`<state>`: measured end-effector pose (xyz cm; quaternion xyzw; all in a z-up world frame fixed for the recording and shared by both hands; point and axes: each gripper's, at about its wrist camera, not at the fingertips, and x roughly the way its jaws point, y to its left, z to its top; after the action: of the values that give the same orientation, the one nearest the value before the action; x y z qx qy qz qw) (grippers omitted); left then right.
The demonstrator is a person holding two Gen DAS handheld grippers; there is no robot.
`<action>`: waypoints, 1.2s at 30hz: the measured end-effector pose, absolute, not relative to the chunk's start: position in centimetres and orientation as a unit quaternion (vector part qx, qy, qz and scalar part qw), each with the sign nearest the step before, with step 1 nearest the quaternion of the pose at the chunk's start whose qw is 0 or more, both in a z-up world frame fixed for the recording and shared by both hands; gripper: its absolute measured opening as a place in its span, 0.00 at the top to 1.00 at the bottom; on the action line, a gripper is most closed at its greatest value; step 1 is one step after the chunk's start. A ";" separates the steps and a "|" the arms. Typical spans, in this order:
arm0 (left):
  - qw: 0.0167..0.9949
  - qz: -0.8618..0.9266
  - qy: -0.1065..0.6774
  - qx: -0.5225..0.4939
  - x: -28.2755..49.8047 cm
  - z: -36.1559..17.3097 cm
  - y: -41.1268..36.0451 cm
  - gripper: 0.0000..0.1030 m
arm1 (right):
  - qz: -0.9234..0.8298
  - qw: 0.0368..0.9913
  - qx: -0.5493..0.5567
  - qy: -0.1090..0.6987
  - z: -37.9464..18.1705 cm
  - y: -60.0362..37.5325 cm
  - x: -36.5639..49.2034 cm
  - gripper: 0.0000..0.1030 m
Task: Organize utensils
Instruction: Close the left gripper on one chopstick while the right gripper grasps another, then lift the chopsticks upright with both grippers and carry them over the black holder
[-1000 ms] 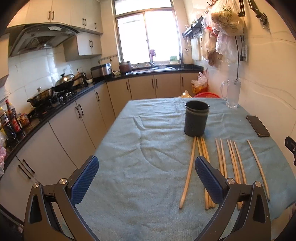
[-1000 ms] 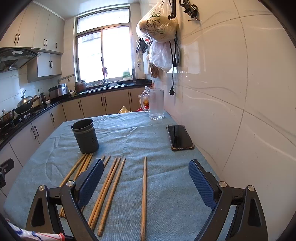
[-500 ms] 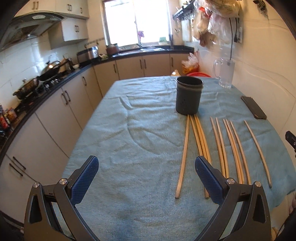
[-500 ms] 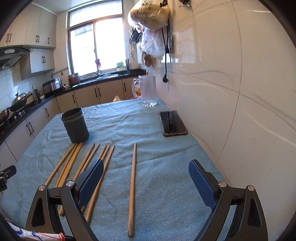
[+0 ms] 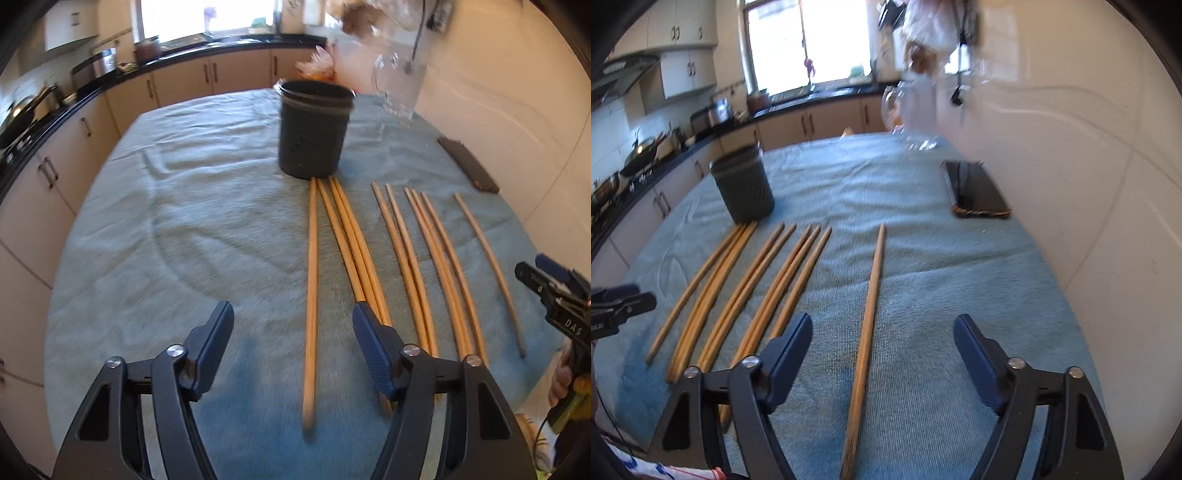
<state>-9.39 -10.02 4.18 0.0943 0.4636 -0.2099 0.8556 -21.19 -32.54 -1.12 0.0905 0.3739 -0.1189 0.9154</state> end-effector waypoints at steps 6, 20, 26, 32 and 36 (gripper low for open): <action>0.829 -0.214 0.506 0.103 -6.1 1.4 -11.8 0.68 | -0.098 0.899 0.092 0.418 -2.8 -33.5 -17.7 0.34; 0.823 -0.204 0.527 0.054 -5.1 1.4 -11.2 0.94 | -0.085 0.884 0.094 0.450 -3.7 -33.5 -13.1 0.92; 0.813 -0.204 0.544 0.028 -7.6 1.5 -8.9 0.94 | -0.068 0.876 0.125 0.461 -3.4 -34.1 -16.3 0.92; 0.817 -0.209 0.536 0.048 -9.0 2.6 -8.9 0.94 | -0.064 0.872 0.125 0.468 -3.4 -34.2 -17.8 0.72; 0.814 -0.214 0.537 0.055 -8.1 3.0 -9.6 0.90 | -0.069 0.869 0.122 0.474 -3.4 -34.4 -17.3 0.72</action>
<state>-8.14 -9.59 2.97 0.0550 0.5372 -0.2141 0.8140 -17.33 -34.36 -3.39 0.1224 0.4741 -0.0691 0.8692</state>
